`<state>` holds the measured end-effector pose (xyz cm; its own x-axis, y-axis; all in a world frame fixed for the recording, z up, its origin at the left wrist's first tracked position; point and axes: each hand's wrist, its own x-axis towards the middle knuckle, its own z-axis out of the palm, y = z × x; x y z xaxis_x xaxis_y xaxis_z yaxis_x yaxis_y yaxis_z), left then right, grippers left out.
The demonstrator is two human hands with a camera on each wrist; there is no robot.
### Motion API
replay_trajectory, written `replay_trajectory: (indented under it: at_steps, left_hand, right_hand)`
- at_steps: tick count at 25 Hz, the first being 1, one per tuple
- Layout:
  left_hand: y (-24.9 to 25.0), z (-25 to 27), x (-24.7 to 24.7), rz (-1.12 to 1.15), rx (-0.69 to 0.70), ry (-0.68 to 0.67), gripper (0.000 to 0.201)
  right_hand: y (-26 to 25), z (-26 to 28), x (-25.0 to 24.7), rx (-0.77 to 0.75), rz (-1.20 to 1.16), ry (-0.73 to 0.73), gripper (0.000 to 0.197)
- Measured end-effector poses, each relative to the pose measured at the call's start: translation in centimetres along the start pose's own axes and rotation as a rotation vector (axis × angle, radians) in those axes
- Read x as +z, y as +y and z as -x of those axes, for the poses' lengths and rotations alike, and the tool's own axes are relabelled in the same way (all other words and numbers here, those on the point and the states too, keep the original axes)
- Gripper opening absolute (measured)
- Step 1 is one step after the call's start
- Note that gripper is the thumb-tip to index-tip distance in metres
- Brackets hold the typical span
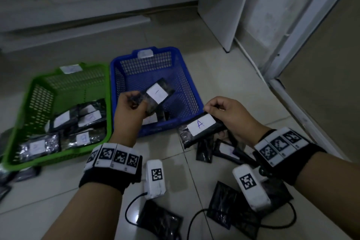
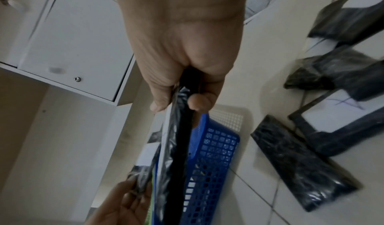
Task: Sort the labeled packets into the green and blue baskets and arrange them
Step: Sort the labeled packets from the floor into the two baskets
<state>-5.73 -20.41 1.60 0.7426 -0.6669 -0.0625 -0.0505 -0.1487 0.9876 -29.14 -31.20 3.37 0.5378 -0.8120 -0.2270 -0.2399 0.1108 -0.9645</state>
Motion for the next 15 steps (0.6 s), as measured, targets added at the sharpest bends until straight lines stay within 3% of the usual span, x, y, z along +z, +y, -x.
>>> replay_trajectory:
  at_steps: [3, 5, 8, 11, 15]
  left_hand:
    - [-0.8, -1.5, 0.2, -0.175, -0.016, 0.014, 0.025]
    - [-1.0, -2.1, 1.0, -0.287, 0.006, 0.057, 0.015]
    - [-1.3, -3.5, 2.7, -0.270, -0.079, 0.134, 0.007]
    - [-2.1, -4.2, 4.5, -0.260, -0.160, 0.061, 0.008]
    - [-2.4, -4.0, 6.2, -0.444, -0.088, -0.096, 0.026]
  right_hand:
    - [-1.0, -1.7, 0.3, -0.063, -0.028, 0.099, 0.011]
    - [-1.2, -2.8, 0.5, -0.064, -0.068, 0.165, 0.006]
    - [-0.6, -4.4, 0.9, -0.051, 0.015, 0.252, 0.013]
    - [-0.1, -5.4, 1.1, -0.027, 0.018, 0.264, 0.018]
    - [0.7, -6.1, 1.0, -0.013, -0.008, 0.273, 0.016]
